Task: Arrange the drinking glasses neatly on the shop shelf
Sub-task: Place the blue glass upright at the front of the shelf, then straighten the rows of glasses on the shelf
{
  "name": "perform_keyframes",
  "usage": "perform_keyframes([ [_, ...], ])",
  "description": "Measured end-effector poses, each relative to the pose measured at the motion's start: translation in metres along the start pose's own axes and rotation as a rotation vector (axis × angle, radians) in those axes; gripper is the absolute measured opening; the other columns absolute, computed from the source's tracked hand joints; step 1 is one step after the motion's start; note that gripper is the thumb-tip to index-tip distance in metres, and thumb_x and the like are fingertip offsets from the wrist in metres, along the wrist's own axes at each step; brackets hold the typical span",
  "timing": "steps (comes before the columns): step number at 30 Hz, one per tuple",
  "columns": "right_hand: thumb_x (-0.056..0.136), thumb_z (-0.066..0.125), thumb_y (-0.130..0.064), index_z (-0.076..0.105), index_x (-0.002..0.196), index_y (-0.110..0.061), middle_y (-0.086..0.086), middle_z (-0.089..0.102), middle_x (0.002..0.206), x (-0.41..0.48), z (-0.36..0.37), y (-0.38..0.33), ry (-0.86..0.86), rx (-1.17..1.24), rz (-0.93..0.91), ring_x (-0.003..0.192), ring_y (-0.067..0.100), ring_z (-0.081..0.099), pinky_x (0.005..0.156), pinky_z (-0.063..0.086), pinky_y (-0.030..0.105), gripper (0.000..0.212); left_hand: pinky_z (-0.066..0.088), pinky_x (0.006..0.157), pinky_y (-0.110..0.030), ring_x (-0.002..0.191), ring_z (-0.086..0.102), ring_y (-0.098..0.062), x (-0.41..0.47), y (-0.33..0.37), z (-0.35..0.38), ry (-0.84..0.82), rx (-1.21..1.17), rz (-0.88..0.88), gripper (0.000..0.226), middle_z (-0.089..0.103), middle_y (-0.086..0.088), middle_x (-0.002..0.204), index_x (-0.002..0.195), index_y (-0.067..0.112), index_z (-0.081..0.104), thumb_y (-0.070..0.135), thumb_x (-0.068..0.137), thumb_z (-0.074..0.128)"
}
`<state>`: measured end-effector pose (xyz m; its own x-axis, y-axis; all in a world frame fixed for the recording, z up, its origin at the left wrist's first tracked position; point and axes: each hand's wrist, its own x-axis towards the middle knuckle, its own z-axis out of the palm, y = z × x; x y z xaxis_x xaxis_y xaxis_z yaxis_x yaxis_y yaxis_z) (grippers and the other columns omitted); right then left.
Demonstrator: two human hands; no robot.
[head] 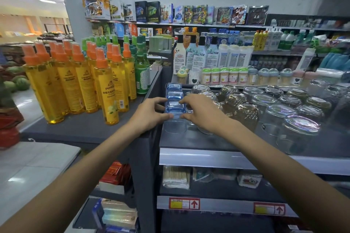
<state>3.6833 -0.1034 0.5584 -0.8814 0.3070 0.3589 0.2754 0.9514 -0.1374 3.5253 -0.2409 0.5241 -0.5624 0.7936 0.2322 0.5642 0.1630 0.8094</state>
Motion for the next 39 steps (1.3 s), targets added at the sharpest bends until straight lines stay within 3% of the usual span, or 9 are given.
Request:
perform_keyframes([
  [9,0.088,0.079,-0.03,0.062,0.136,-0.012,0.009,0.065,0.131,-0.009,0.0,0.0,0.02,0.058,-0.005,0.119,0.028,0.06,0.099,0.042,0.035,0.054,0.061,0.09,-0.045,0.098,0.073,-0.014,-0.006,0.008,0.005,0.027,0.02,-0.029,0.068,0.076,0.002,0.108,0.141,0.017,0.058,0.03,0.08,0.087],
  [13,0.089,0.078,-0.027,0.061,0.136,-0.011,0.008,0.065,0.129,-0.032,-0.006,0.006,0.127,0.047,-0.003,0.119,0.027,0.059,0.097,0.042,0.033,0.053,0.055,0.097,-0.043,0.12,0.062,-0.018,-0.028,0.023,0.002,0.134,0.399,0.115,0.07,0.063,-0.001,0.134,0.148,0.024,0.047,0.049,0.089,0.074],
  [16,0.091,0.074,-0.017,0.063,0.132,-0.007,0.009,0.063,0.127,-0.056,-0.001,0.018,0.253,-0.056,-0.044,0.116,0.031,0.061,0.097,0.052,0.043,0.043,0.052,0.098,-0.041,0.135,0.05,-0.02,-0.044,0.033,0.007,0.124,0.731,0.279,0.07,0.047,0.002,0.152,0.156,0.028,0.035,0.057,0.097,0.058],
  [20,0.087,0.075,-0.018,0.062,0.131,-0.005,0.018,0.061,0.13,-0.068,0.004,0.033,0.32,-0.237,0.023,0.121,0.039,0.058,0.098,0.052,0.048,0.048,0.044,0.109,-0.043,0.148,0.036,-0.022,-0.047,0.044,0.026,0.093,0.875,0.344,0.071,0.037,0.0,0.163,0.159,0.025,0.031,0.058,0.1,0.05],
  [24,0.089,0.072,-0.019,0.06,0.133,-0.003,0.019,0.064,0.122,-0.074,0.012,0.043,0.262,-0.237,0.049,0.116,0.041,0.06,0.093,0.056,0.048,0.049,0.045,0.109,-0.042,0.149,0.032,-0.019,-0.046,0.048,0.037,0.099,0.876,0.289,0.066,0.037,0.001,0.162,0.156,0.026,0.036,0.058,0.1,0.049],
  [29,0.086,0.072,-0.015,0.057,0.137,-0.003,0.017,0.061,0.129,-0.08,0.016,0.044,0.297,-0.238,0.031,0.124,0.039,0.059,0.09,0.057,0.045,0.055,0.045,0.109,-0.042,0.148,0.034,-0.02,-0.046,0.048,0.041,0.123,0.88,0.29,0.065,0.04,0.001,0.16,0.156,0.024,0.038,0.053,0.099,0.053],
  [33,0.092,0.068,-0.02,0.045,0.152,-0.007,0.016,0.05,0.151,-0.085,0.015,0.043,0.243,-0.207,0.04,0.144,0.036,0.043,0.111,0.044,0.047,0.066,0.048,0.103,-0.043,0.135,0.048,-0.028,-0.047,0.047,0.049,0.163,0.921,0.295,0.059,0.055,-0.006,0.144,0.146,0.017,0.05,0.047,0.096,0.06],
  [36,0.093,0.069,-0.023,0.043,0.154,-0.01,0.013,0.045,0.157,-0.1,0.01,0.046,0.267,-0.179,0.057,0.148,0.034,0.039,0.121,0.034,0.046,0.068,0.049,0.097,-0.045,0.123,0.056,-0.032,-0.054,0.052,0.063,0.226,0.913,0.388,0.051,0.062,-0.01,0.131,0.134,0.013,0.059,0.038,0.091,0.066],
  [39,0.094,0.067,-0.021,0.05,0.149,-0.009,0.012,0.05,0.152,-0.125,-0.001,0.059,0.391,-0.161,0.155,0.142,0.031,0.045,0.117,0.039,0.044,0.059,0.052,0.093,-0.045,0.115,0.06,-0.032,-0.06,0.069,0.093,0.23,0.772,0.569,0.045,0.064,-0.009,0.124,0.13,0.014,0.062,0.032,0.089,0.065],
])
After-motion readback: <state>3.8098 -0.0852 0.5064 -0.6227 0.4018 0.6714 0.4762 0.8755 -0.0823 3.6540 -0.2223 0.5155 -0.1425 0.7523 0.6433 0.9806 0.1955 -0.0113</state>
